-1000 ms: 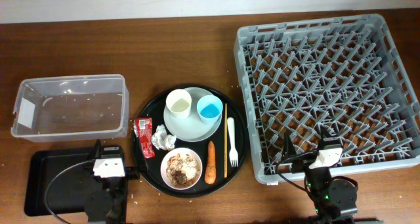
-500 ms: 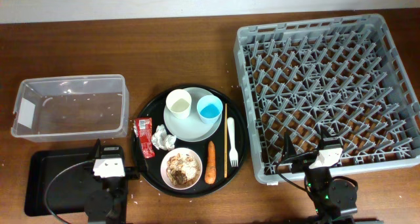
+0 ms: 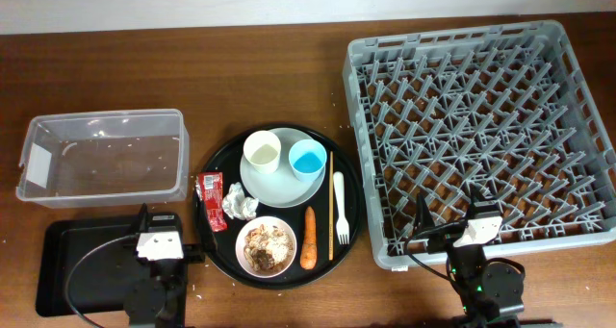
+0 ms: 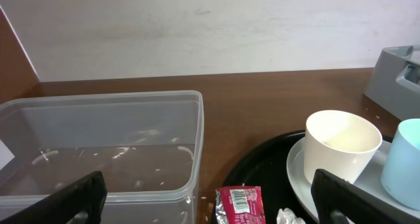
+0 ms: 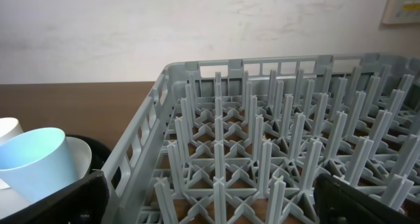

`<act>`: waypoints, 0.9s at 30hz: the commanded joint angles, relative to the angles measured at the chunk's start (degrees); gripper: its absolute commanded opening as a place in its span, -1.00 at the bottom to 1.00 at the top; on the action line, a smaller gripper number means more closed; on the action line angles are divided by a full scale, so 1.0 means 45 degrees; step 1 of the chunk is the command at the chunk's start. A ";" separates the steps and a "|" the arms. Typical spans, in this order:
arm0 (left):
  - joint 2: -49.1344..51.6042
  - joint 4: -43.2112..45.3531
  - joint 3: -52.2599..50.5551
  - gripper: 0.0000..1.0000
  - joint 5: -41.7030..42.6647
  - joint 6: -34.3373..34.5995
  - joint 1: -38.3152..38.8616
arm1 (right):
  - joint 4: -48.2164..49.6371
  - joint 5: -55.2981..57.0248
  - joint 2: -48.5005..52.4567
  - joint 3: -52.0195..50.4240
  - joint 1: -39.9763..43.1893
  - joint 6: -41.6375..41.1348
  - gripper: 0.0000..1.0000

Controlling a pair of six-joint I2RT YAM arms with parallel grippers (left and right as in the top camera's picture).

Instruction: Sort waste into correct bins and load items into the dishwasher rack

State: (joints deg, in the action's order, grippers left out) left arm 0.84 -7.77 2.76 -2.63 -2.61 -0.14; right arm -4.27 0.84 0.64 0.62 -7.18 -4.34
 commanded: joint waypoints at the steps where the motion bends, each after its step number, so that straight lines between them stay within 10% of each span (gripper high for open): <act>1: -0.0107 0.0000 -0.0165 0.98 -0.0034 -0.0204 0.0029 | -0.0068 0.0058 -0.0073 -0.0068 -0.0068 -0.0053 0.97; 6: -0.0107 0.0282 -0.0165 0.98 0.0622 -0.0194 0.0029 | -0.0068 0.0058 -0.0073 -0.0068 -0.0068 -0.0053 0.97; 9: -0.0107 0.0607 0.0146 0.98 0.4269 0.0010 0.0029 | -0.0068 0.0058 -0.0073 -0.0068 -0.0068 -0.0053 0.97; 17: 0.0826 -0.4532 0.6217 0.98 0.4454 0.0622 0.0029 | -0.0068 0.0058 -0.0073 -0.0068 -0.0068 -0.0053 0.97; 27: 1.0496 -1.3041 1.5868 0.98 0.6173 0.0685 0.0029 | -0.0068 0.0058 -0.0073 -0.0068 -0.0068 -0.0053 0.97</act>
State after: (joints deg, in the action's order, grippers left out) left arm 37.71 -61.49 66.94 21.67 0.03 -0.08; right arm -4.29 0.82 0.69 0.62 -7.18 -4.34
